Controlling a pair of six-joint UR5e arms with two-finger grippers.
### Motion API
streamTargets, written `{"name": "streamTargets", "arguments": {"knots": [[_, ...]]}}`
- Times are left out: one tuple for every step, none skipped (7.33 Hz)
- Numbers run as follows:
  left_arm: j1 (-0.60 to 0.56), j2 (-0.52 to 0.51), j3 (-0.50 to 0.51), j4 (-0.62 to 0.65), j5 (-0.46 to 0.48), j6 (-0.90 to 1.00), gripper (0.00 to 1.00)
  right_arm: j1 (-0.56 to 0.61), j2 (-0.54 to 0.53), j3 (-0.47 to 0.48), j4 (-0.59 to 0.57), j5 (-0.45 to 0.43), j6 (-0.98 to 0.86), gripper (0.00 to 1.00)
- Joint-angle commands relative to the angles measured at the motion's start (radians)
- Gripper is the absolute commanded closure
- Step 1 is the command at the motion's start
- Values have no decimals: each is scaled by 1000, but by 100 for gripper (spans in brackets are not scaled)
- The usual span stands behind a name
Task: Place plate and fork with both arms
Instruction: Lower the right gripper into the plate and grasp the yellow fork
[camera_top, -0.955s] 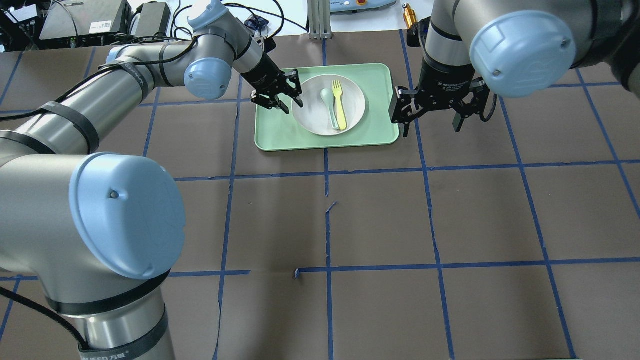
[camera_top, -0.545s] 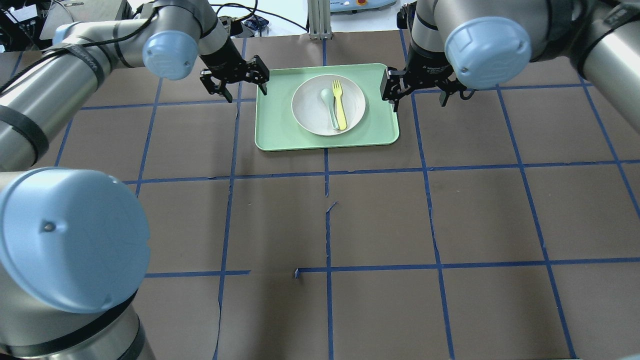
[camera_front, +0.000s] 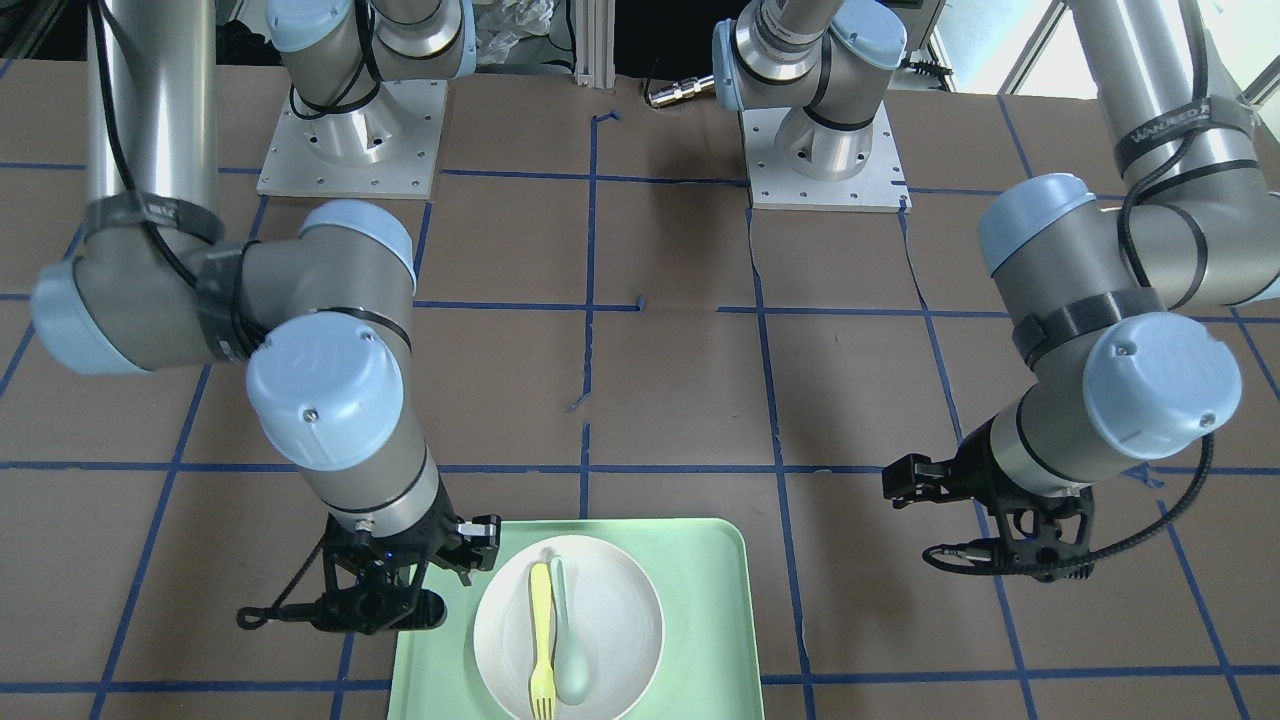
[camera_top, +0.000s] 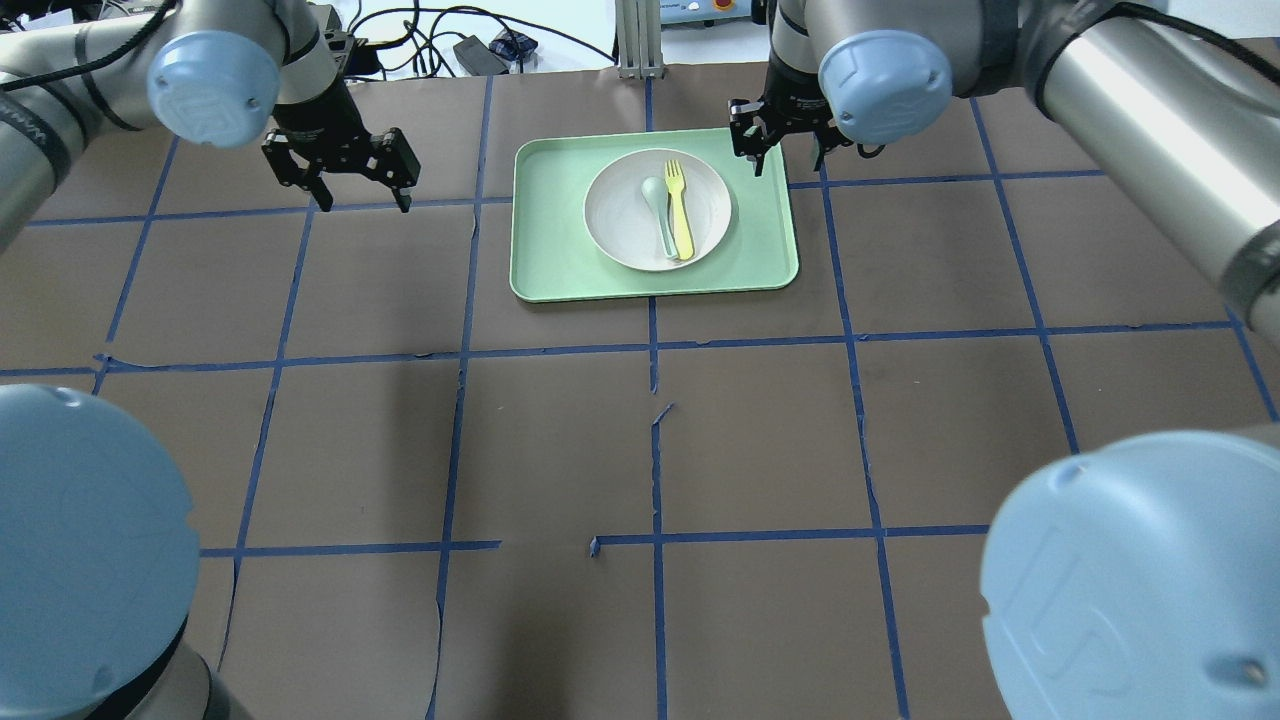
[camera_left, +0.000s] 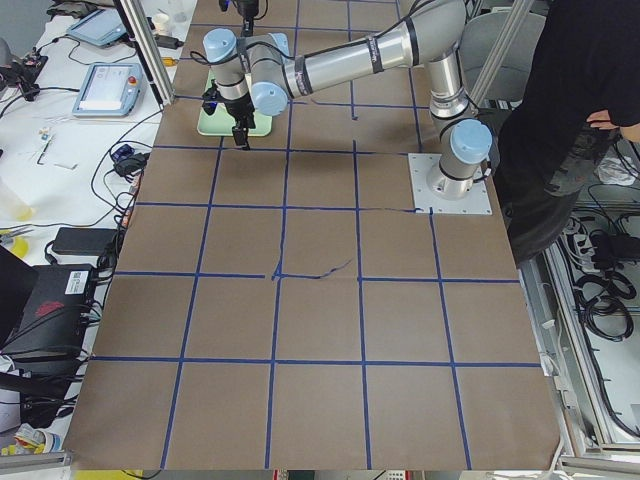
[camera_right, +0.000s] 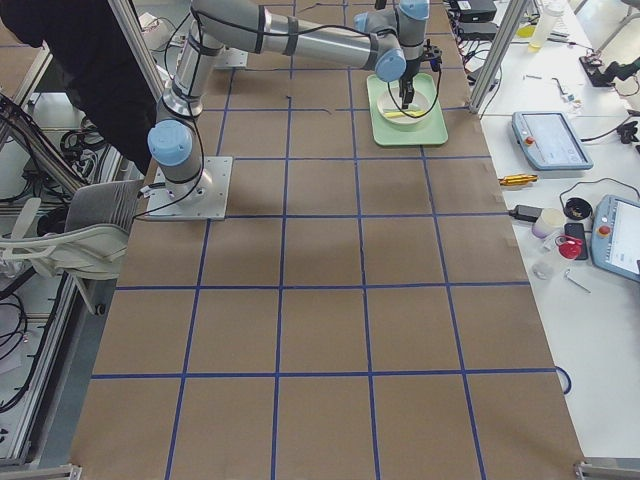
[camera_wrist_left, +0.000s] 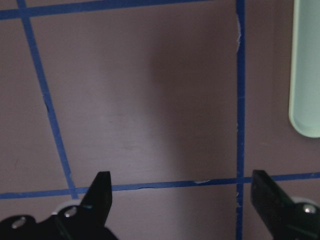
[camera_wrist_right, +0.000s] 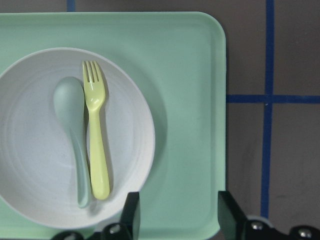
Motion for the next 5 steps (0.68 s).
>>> {"name": "streamTargets", "arguments": {"knots": [[21, 52, -53, -12, 1, 26, 0, 36, 72, -18, -64, 17, 19, 51], [19, 69, -87, -9, -6, 24, 0, 51, 95, -20, -102, 26, 50, 51], [19, 80, -106, 0, -5, 24, 0, 56, 123, -24, -145, 27, 58, 50], [18, 84, -109, 0, -6, 23, 0, 60, 149, -44, -147, 29, 58, 48], [18, 86, -110, 0, -5, 23, 0, 63, 167, -55, -147, 37, 58, 47]]}}
